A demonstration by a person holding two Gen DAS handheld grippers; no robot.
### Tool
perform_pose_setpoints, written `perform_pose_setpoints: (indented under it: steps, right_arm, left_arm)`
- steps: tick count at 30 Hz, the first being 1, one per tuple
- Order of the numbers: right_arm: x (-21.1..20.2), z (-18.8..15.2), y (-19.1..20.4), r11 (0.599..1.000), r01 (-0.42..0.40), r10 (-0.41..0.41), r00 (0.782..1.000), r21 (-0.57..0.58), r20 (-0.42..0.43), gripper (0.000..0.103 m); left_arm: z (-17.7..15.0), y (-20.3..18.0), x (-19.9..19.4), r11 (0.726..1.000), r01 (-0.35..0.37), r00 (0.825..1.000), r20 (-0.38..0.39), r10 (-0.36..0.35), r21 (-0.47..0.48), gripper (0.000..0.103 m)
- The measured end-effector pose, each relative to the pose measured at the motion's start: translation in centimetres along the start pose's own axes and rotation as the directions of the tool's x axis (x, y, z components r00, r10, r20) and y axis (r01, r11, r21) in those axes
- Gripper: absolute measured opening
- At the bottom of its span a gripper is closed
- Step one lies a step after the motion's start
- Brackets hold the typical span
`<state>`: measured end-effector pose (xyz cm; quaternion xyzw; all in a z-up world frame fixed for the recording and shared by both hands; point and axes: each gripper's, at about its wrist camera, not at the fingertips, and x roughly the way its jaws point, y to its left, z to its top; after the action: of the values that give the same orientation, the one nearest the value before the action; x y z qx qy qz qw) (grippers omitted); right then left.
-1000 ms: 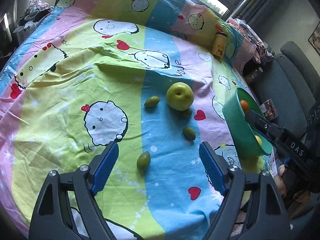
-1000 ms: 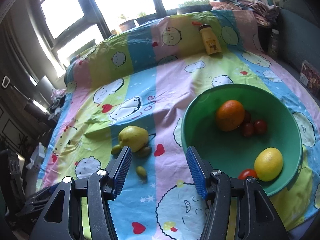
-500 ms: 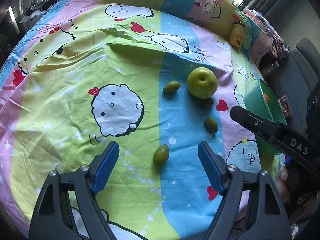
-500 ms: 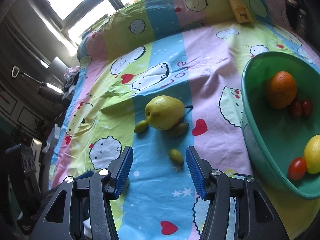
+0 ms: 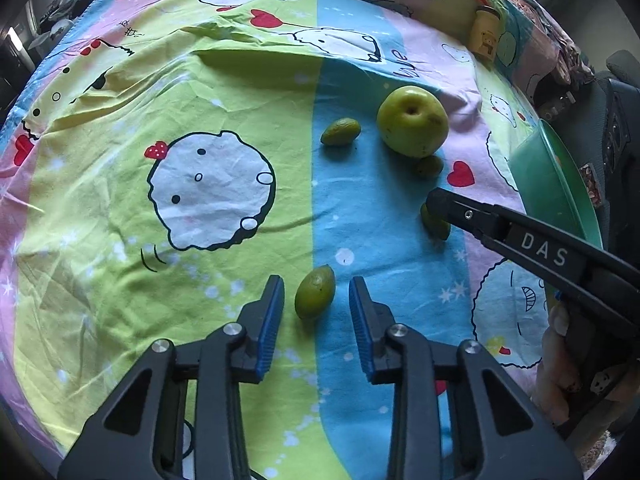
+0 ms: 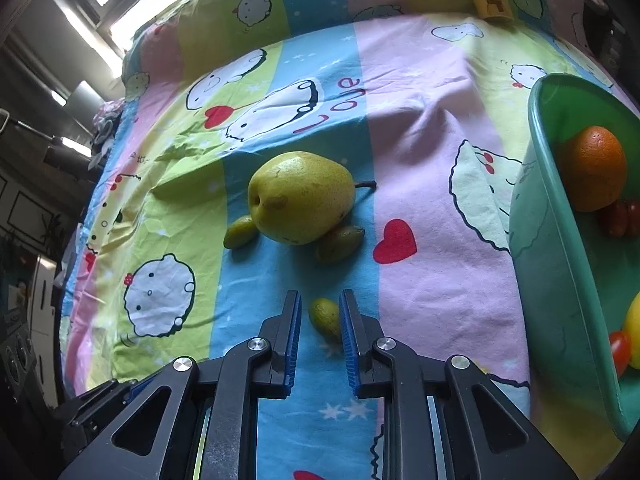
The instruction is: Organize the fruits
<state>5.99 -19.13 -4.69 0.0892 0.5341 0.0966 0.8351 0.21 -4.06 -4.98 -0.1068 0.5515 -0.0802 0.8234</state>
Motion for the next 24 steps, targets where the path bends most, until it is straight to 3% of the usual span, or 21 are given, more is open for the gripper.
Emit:
perform_pose_setpoints:
  steps: [8,13,24]
  right_arm:
    - [0.8,-0.3,0.5,1.000,0.021,-0.021,0.999,-0.014,-0.027,0.023]
    - [0.8,-0.2,0.5,0.999,0.033,-0.033,0.999,-0.006,-0.021,0.021]
    - [-2.9,-0.2,-0.9,0.998,-0.049,0.047,0.997,0.037,0.063,0.021]
  left_arm:
    - [0.2,0.3,0.1,1.000,-0.001,1.000,0.000,0.001,-0.020,0.019]
    - [0.2,0.5,-0.2,0.999,0.016,1.000,-0.002,-0.016,-0.045,0.019]
    - [0.0,-2.3,-3.7,0.995,0.099,0.992,0.079,-0.100,0.013,0.019]
